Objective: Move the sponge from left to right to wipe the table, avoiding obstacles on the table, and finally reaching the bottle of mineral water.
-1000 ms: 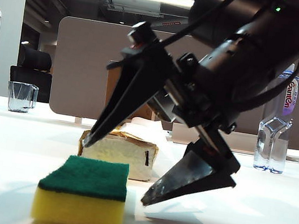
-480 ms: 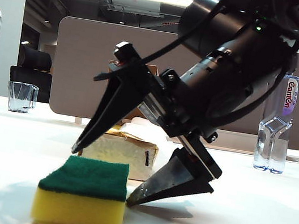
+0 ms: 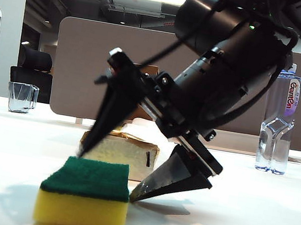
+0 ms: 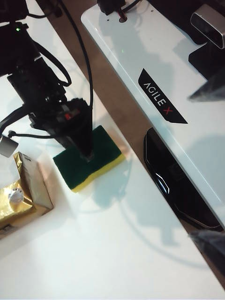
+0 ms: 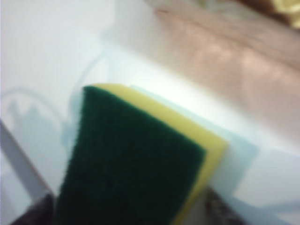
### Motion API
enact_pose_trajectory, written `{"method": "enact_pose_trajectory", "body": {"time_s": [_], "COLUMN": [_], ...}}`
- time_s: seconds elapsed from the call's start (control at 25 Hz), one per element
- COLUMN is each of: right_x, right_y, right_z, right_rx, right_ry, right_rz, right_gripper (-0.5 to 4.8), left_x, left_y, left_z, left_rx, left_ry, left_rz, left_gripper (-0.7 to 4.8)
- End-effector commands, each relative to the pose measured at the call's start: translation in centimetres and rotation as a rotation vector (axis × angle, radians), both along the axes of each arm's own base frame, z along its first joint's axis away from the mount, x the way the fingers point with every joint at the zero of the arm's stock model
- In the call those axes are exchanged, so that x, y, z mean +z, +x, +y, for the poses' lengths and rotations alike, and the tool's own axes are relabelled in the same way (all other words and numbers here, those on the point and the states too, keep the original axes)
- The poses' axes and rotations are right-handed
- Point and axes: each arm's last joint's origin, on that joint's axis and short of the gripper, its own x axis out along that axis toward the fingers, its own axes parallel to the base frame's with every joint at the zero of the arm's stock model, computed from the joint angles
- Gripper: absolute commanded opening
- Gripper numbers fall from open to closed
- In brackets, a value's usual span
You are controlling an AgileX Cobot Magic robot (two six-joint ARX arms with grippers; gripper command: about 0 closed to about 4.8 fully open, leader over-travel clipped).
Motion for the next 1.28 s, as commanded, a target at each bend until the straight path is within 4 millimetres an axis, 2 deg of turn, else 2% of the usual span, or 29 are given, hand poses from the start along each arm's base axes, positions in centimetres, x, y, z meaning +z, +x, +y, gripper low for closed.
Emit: {"method": "enact_pose_trajectory", "body": {"time_s": [0.04,0.76,0.92,1.28], "right_x": [-1.1,-1.3,-1.4,-1.4], "right_y": [-0.4,-1.8,-1.9,-2.3], "right_z": [-0.8,-0.1,-0.1,0.2], "right_rx": [-0.039,-0.015,-0.011,0.003], "right_ry": [-0.120,-0.183,-0.190,-0.196], "right_rz": [0.038,0.046,0.054,0.046], "right_gripper": [4.17,4.14,3.22,3.00], "left_x": [0.1,0.1,0.1,0.1], "left_y": [-0.1,-0.1,-0.1,-0.1], "left_z": [0.0,0.0,0.0,0.0], "left_rx": [-0.001,-0.001,-0.001,-0.001], "left_ry": [-0.009,-0.009,-0.009,-0.009], "left_rz": [-0.008,-0.008,-0.008,-0.008], "left_gripper": [3.50,3.50,3.50,3.50]}}
